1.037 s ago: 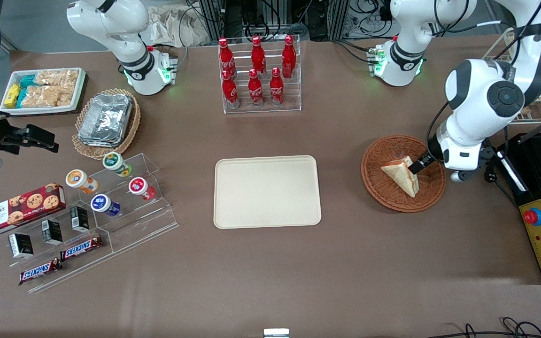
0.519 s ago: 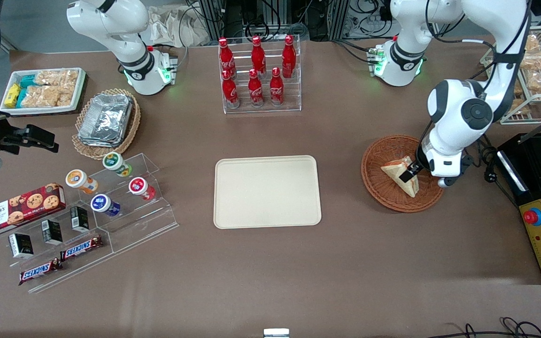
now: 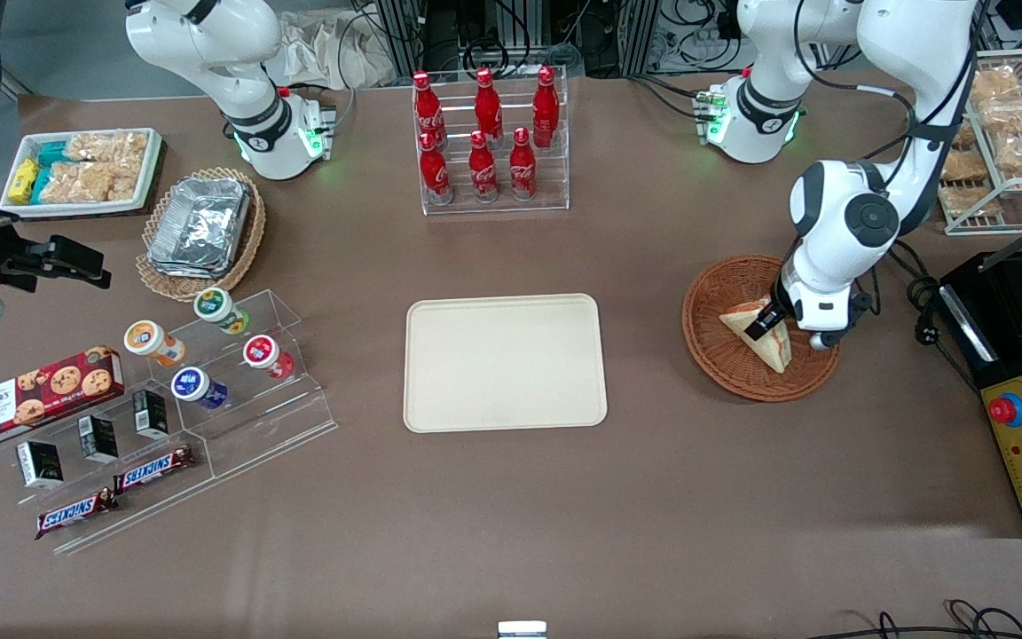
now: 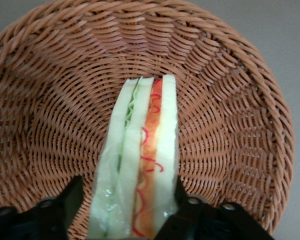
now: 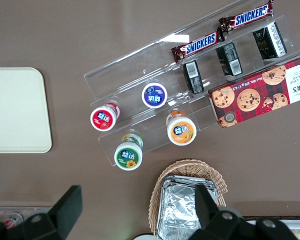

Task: Place sandwich from basket to tray
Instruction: 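Close the left gripper on the sandwich and lift it from the basket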

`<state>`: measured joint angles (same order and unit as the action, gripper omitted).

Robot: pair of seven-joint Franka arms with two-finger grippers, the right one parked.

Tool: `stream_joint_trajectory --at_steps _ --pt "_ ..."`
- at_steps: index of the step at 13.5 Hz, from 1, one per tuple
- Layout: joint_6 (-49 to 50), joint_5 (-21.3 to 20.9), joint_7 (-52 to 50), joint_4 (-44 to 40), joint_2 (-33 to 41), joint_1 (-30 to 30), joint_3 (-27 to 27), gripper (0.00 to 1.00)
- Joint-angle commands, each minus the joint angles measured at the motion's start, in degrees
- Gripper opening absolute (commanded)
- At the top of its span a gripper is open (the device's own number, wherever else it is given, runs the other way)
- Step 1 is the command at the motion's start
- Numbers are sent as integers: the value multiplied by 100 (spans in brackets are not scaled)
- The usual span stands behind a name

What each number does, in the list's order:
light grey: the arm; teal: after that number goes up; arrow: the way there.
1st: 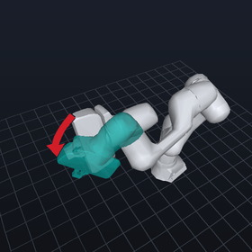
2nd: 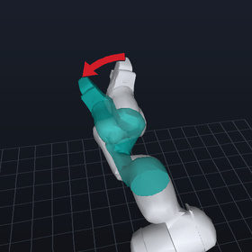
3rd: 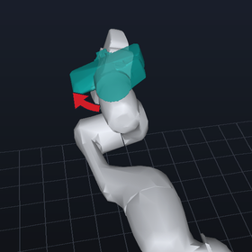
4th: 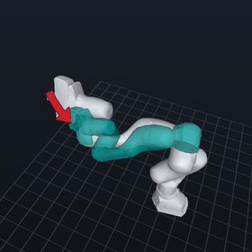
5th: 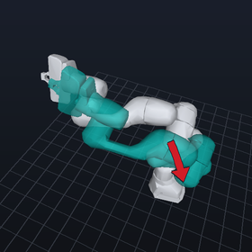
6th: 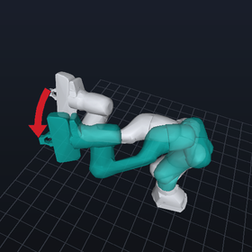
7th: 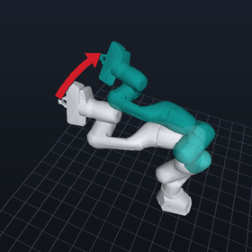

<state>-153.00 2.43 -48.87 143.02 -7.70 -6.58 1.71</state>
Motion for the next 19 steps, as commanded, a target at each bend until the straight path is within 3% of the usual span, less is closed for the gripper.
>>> stream_joint_trajectory --at_steps 1,4,7,9,14,19 --pt "-239 -84 -114 7 120 -19 40 0" --pt "-108 -373 210 -55 321 -19 40 0" --pt "681 -383 868 -344 638 25 5 0" --pt "1514 -375 1028 -948 726 34 5 0" --pt "4460 -313 1178 -3532 323 -106 57 0" --pt "4859 -234 1090 -4256 199 -712 363 0"
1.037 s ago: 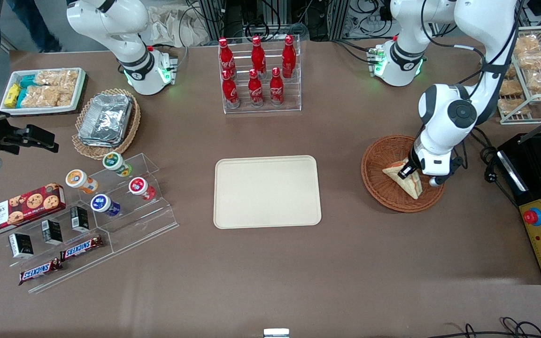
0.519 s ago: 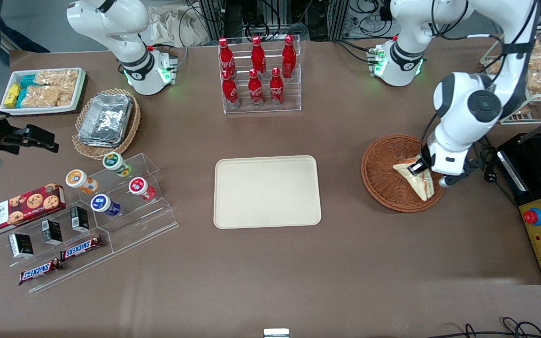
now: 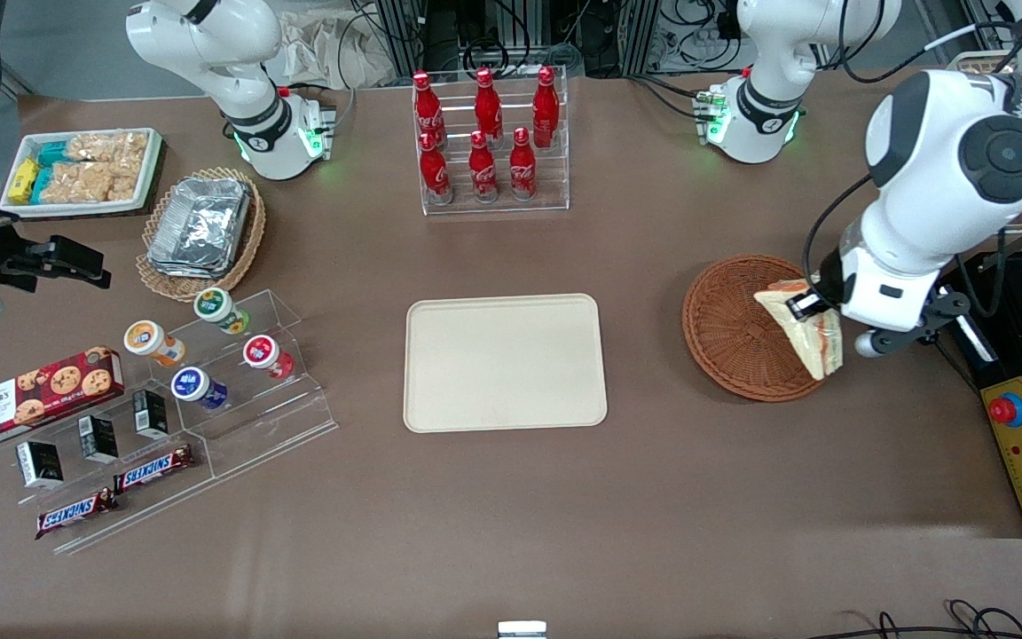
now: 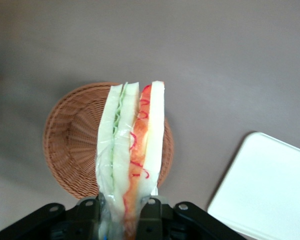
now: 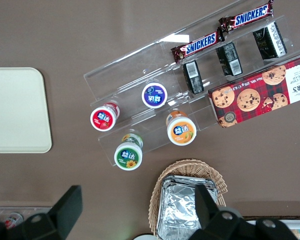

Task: Place sandwich from basket to tray
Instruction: 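Carry the sandwich with the left gripper over the beige tray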

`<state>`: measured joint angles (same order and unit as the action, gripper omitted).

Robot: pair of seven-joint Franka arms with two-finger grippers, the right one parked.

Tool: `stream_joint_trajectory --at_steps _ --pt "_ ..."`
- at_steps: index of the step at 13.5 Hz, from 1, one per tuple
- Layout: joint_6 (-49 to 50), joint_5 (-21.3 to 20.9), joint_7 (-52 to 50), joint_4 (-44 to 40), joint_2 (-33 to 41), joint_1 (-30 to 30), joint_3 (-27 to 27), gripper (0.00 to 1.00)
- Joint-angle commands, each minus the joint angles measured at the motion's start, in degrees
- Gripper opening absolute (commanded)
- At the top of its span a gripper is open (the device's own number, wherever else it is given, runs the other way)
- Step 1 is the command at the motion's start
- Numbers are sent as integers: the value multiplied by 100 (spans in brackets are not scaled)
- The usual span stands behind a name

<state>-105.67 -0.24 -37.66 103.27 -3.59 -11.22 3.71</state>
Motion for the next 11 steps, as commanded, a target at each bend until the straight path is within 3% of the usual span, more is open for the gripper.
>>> stream_joint_trajectory --at_steps 1,6,11 --pt "126 32 -31 -307 -352 -328 305 0" --pt "-506 121 -57 -264 -1063 -504 1158 0" --pt "-1778 6 4 -298 -2012 -969 1167 0"
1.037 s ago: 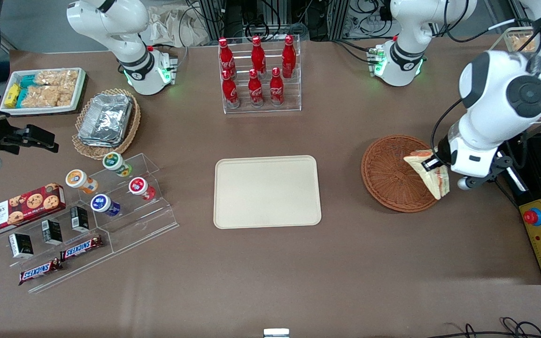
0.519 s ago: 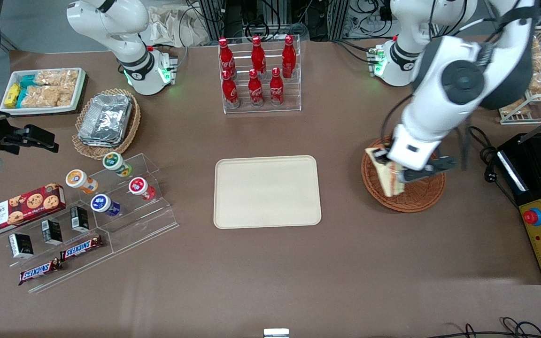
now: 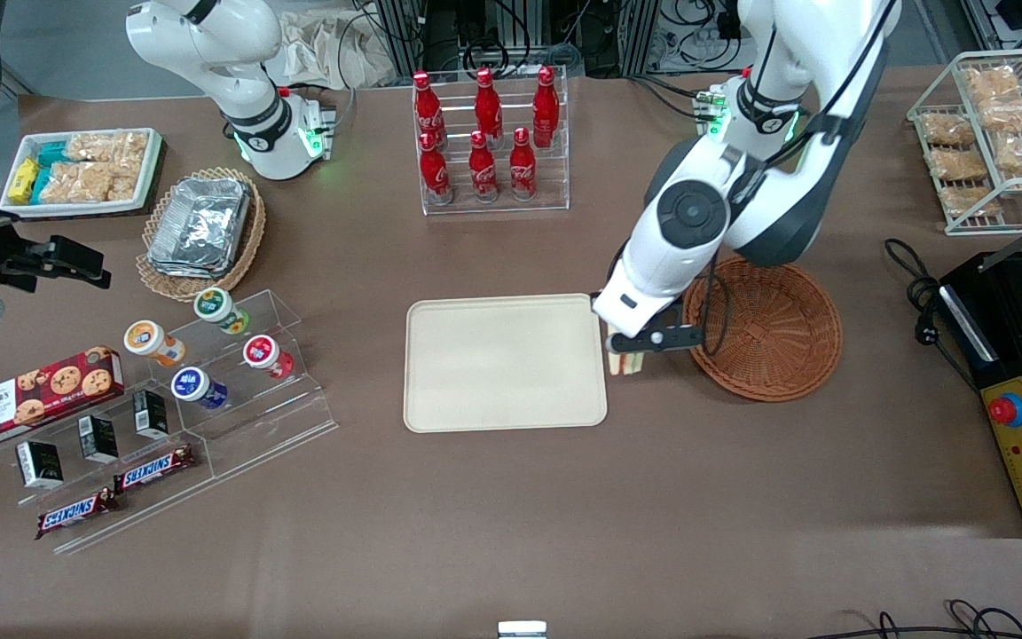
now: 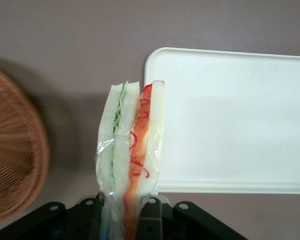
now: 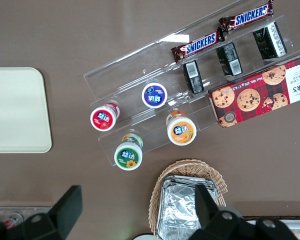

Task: Place sandwich from basket to tray
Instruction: 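Carry the sandwich with the left gripper over the beige tray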

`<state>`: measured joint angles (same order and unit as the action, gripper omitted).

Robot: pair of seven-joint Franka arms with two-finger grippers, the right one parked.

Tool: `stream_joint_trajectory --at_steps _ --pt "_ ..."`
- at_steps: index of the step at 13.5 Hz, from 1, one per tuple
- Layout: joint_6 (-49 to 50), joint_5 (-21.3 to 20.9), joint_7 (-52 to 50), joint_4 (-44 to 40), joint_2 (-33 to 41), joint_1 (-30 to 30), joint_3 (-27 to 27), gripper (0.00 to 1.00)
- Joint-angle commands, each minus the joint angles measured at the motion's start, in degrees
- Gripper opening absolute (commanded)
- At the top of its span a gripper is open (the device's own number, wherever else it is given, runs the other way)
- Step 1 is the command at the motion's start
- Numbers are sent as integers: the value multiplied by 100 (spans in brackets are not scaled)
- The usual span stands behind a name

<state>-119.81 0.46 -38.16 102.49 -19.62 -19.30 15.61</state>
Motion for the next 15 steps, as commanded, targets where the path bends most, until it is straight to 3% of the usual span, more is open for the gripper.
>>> stream_joint_trajectory --at_steps 1,8,15 --pt "-646 -64 63 -204 -533 -257 -32 0" --pt "-1343 -581 90 -204 -1201 -337 -32 0" --pt "-1510 -635 107 -239 -1491 -451 -32 0"
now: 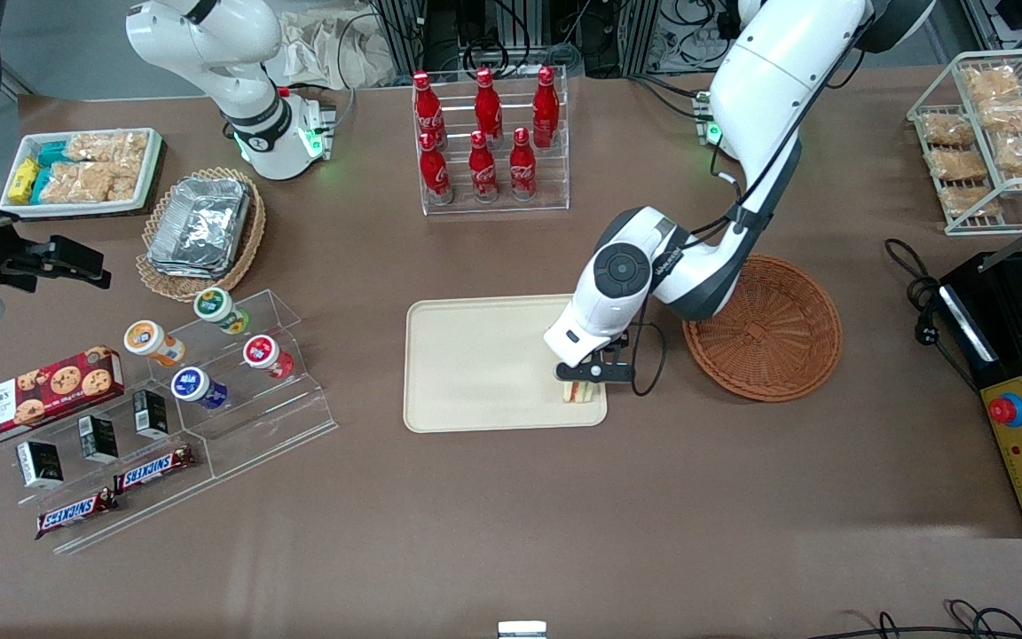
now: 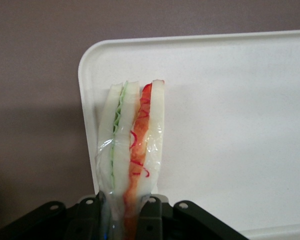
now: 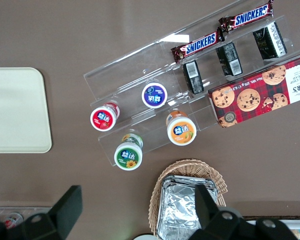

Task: Place sandwich from basket to tray
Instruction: 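Carry the sandwich with the left gripper over the beige tray, then lower the sandwich onto the tray and open the left gripper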

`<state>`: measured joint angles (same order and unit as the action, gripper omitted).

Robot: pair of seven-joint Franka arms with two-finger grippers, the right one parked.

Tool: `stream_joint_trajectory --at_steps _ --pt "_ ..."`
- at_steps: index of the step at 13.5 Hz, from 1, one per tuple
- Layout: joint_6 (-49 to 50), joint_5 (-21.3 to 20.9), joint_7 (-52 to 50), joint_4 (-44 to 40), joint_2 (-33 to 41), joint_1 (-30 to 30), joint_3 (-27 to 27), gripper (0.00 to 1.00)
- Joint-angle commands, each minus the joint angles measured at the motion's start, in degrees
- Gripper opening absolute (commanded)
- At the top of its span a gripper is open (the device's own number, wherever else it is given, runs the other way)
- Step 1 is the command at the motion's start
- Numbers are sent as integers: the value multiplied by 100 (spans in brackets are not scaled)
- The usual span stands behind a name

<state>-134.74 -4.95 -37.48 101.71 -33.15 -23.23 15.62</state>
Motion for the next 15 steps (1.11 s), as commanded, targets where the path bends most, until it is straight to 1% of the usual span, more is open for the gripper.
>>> stream_joint_trajectory --at_steps 1,2,3,4,8,10,11,12,14,15 --pt "-78 -241 22 -160 -200 -50 -33 13" --pt "-122 -304 4 -160 -218 -50 -33 29" --pt "-131 -313 4 -160 -236 -50 -33 69" --pt "-140 -322 -22 -160 -271 -50 -42 99" --pt "-97 -296 -110 -335 -210 2 -50 100" --pt "-44 -235 -390 -537 -8 46 -68 100" --pt "35 -295 -635 -791 36 55 -120 100" --pt "418 -304 -925 -1089 150 47 -182 100" --pt "2031 -226 -1042 -1634 666 134 -357 100" --pt "2822 -208 -937 -1846 930 343 -497 100"
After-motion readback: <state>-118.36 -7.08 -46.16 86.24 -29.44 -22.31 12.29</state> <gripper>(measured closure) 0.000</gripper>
